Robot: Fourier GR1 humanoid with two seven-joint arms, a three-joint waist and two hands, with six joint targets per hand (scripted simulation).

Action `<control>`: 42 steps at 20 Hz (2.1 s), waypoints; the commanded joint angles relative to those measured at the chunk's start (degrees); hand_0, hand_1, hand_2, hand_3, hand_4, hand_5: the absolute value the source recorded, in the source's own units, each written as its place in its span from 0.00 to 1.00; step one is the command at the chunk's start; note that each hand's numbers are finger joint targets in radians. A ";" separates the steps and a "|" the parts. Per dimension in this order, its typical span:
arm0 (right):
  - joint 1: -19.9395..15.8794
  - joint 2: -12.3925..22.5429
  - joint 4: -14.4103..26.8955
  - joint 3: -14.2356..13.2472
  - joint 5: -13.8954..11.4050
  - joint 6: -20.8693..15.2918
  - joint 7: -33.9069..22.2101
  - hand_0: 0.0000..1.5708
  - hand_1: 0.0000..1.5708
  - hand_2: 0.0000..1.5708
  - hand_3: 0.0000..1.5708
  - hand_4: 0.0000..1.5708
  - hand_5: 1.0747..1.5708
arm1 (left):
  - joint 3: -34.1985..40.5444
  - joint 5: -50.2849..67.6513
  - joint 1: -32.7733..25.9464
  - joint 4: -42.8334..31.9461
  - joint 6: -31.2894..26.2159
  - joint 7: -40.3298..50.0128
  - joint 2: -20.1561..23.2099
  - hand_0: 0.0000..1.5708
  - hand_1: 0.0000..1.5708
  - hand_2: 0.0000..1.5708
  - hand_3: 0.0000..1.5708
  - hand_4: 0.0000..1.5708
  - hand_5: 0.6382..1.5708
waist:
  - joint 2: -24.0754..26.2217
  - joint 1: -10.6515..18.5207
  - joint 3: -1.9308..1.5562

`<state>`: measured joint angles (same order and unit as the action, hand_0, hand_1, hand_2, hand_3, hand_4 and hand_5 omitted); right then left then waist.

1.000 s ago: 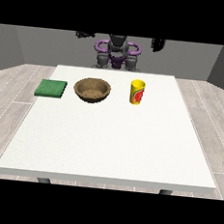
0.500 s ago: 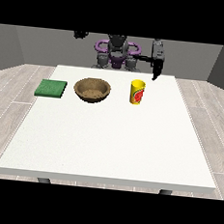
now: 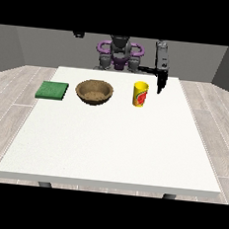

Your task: Pick the cup and pour the ball into the bowl, then pick the bowl and place it on the pad

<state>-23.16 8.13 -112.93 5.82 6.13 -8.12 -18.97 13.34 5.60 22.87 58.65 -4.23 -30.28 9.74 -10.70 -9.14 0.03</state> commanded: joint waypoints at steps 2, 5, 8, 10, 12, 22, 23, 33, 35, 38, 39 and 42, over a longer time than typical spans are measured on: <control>4.40 -0.58 -0.63 -0.49 0.04 2.00 3.22 0.00 0.00 0.00 0.00 0.00 0.99 | 0.22 -1.22 3.65 -9.09 1.27 -4.17 -0.40 0.00 0.00 0.00 0.00 0.00 0.85 | -0.04 -0.43 -0.01; 3.28 1.44 -1.06 -4.55 2.91 3.97 1.91 0.00 0.00 0.00 0.00 0.00 0.99 | 0.41 -1.64 5.74 -12.53 2.16 -7.25 -0.69 0.00 0.00 0.00 0.00 0.00 0.84 | -0.36 -0.85 -0.01; 4.04 3.27 -1.90 -7.40 6.05 6.83 3.60 0.00 0.00 0.00 0.00 0.00 1.00 | 0.84 -1.74 4.70 -14.80 3.25 -12.37 -2.51 0.00 0.00 0.00 0.00 0.00 0.84 | -2.94 -2.55 -0.01; 4.18 5.41 -0.84 -10.50 6.92 8.91 5.60 0.00 0.00 0.00 0.00 0.00 0.99 | 1.55 -1.43 5.71 -16.75 2.05 -12.43 -0.50 0.00 0.00 0.00 0.00 0.00 0.85 | -3.83 -2.19 -0.01; 5.01 4.24 -8.06 -6.83 6.17 7.53 1.29 0.00 0.00 0.00 0.00 0.00 0.99 | 4.64 0.40 9.07 -22.07 0.24 -13.93 2.77 0.00 0.00 0.00 0.00 0.00 0.85 | -4.79 -5.11 0.03; 2.68 9.41 -12.13 -15.25 14.82 10.66 -2.24 0.00 0.00 0.00 0.00 0.00 0.98 | 3.45 -7.53 6.07 -26.00 15.39 -26.09 4.13 0.84 0.84 1.00 1.00 0.65 0.91 | -7.51 -8.67 0.03; 5.38 8.76 -12.33 -13.15 14.07 12.46 -0.30 0.00 0.00 0.00 0.00 0.00 0.98 | 3.25 -8.35 6.84 -26.55 18.96 -25.92 2.77 0.84 0.84 1.00 1.00 0.66 0.91 | -8.44 -10.19 0.00; 7.79 9.88 -2.69 -19.36 17.88 14.08 -0.75 0.00 0.00 0.00 0.00 0.12 0.97 | -4.70 -17.50 12.39 -25.73 28.14 -13.70 1.70 0.86 0.86 1.00 1.00 0.71 0.92 | 2.97 -4.83 -0.08; 6.90 8.34 -1.83 -17.58 15.32 12.97 0.85 0.00 0.00 0.00 0.00 0.15 0.98 | -7.17 -20.23 15.15 -25.72 31.67 -11.69 -1.13 0.87 0.87 1.00 1.00 0.71 0.93 | 1.61 -3.81 -0.06; 6.52 8.80 0.80 -18.33 17.57 14.34 0.40 0.00 0.00 0.00 0.00 0.15 0.98 | -10.29 -25.64 19.55 -26.93 35.69 -2.82 1.44 0.89 0.89 1.00 1.00 0.70 0.95 | 3.94 -5.11 -0.12; 5.43 10.67 2.24 -19.88 18.37 15.02 -0.43 0.00 0.00 0.00 0.00 0.16 0.98 | -11.42 -28.25 20.12 -27.62 38.31 -0.94 3.02 0.89 0.89 1.00 1.00 0.69 0.97 | 4.03 -5.23 -0.16; 5.37 8.91 2.76 -18.32 16.16 16.04 4.36 0.00 0.00 0.00 0.00 0.18 0.98 | -14.31 -33.94 24.04 -29.65 45.94 4.97 1.26 0.91 0.91 1.00 1.00 0.64 0.99 | 1.43 -6.66 -0.16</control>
<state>-17.17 17.38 -112.70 -12.24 22.92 6.57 -17.93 2.55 -21.99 42.63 30.60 34.60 -32.16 11.22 -8.06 -15.17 -0.11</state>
